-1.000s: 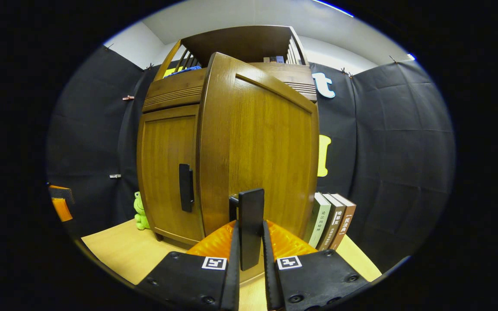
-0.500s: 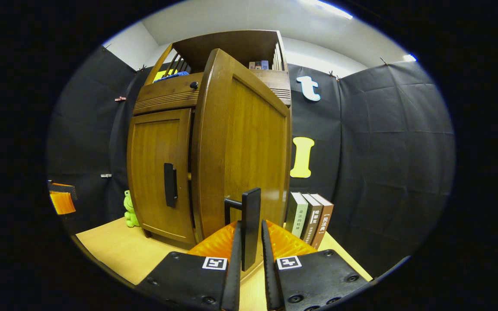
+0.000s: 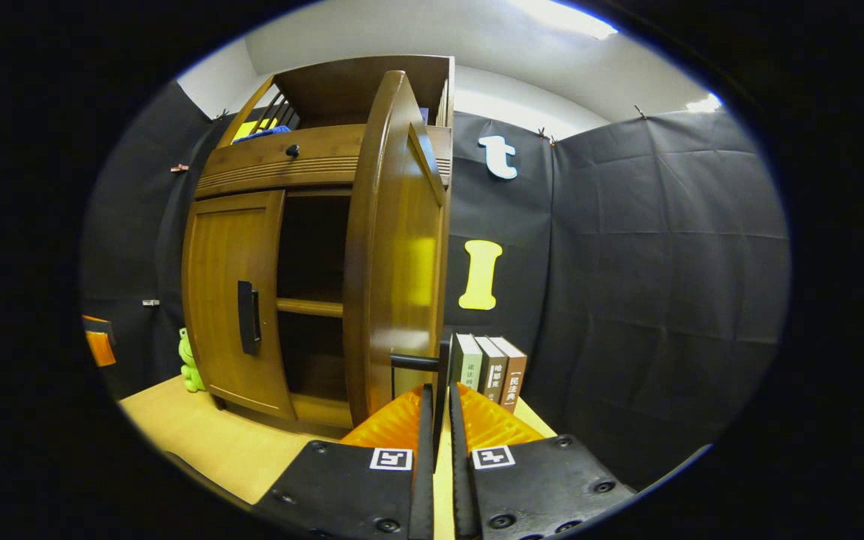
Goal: Open the right door of the double-door shoe cabinet with the right hand, and open the left door with the left hand.
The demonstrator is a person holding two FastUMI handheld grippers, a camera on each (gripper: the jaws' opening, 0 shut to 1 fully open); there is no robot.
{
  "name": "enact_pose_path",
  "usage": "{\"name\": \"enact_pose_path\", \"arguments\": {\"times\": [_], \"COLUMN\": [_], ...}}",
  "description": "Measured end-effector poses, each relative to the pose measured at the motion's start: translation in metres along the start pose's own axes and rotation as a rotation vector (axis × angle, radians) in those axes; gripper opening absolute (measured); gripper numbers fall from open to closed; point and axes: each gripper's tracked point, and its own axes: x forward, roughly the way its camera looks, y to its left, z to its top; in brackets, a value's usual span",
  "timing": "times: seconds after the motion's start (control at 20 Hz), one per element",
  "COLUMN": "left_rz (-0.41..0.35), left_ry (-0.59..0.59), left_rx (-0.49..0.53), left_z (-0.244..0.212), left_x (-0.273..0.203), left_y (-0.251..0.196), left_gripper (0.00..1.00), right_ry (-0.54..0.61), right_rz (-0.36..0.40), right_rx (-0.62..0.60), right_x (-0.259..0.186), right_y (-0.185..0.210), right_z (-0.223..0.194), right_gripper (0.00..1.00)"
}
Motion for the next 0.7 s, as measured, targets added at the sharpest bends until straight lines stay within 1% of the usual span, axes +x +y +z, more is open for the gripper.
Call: {"name": "enact_pose_path", "arguments": {"times": [0.05, 0.1, 0.15, 0.2, 0.25, 0.55, 0.7], "left_rz": [0.002, 0.001, -0.002, -0.009, -0.015, -0.021, -0.022], "left_ry": [-0.005, -0.008, -0.010, -0.011, -0.012, -0.008, -0.008], "left_rx": [-0.002, -0.006, -0.013, -0.019, -0.023, -0.016, -0.018], "left_z": [0.002, 0.002, 0.004, 0.004, 0.006, 0.004, 0.004], "left_x": [0.001, 0.003, 0.005, 0.006, 0.007, 0.009, 0.011], "left_y": [-0.001, -0.001, -0.003, -0.007, -0.010, -0.014, -0.015], "left_gripper": [0.92, 0.94, 0.94, 0.94, 0.94, 0.94, 0.94], "right_ry": [0.000, 0.001, 0.002, 0.003, 0.000, -0.006, -0.010], "right_rz": [-0.002, 0.000, 0.003, 0.006, 0.007, -0.002, -0.025], "right_rx": [-0.003, -0.002, 0.000, -0.001, -0.006, -0.022, -0.044], "right_x": [0.000, 0.001, 0.001, 0.001, 0.000, -0.005, -0.010], "right_y": [-0.004, -0.007, -0.008, -0.009, -0.011, -0.019, -0.027], "right_z": [-0.001, -0.002, -0.003, -0.003, -0.003, -0.004, -0.003], "right_gripper": [0.13, 0.12, 0.05, 0.18, 0.12, 0.12, 0.11]}}
